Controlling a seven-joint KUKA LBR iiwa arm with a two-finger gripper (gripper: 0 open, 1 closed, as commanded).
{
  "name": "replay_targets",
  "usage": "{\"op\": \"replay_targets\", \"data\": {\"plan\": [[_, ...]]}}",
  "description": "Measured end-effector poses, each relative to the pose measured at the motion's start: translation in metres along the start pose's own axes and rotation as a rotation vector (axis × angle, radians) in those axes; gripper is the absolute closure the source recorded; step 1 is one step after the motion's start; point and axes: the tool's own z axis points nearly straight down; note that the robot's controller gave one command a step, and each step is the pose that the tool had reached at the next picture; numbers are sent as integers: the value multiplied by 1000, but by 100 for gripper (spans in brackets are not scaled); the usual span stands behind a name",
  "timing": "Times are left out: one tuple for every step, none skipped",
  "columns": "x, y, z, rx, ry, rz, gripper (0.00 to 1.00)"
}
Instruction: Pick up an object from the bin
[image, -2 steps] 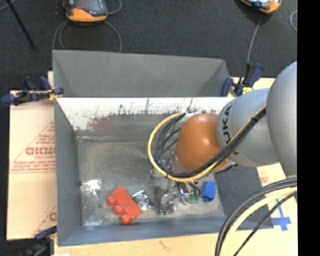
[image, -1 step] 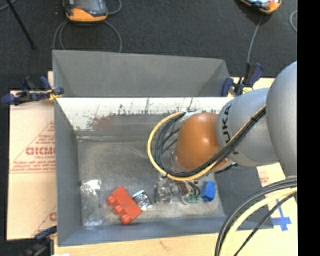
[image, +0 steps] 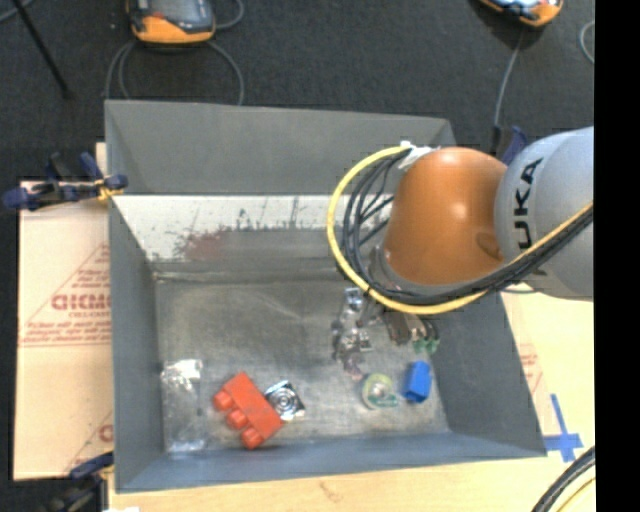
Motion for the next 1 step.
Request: {"op": "replay_targets", "data": {"plan": [[11,-31,62,0,14,129,100]]}}
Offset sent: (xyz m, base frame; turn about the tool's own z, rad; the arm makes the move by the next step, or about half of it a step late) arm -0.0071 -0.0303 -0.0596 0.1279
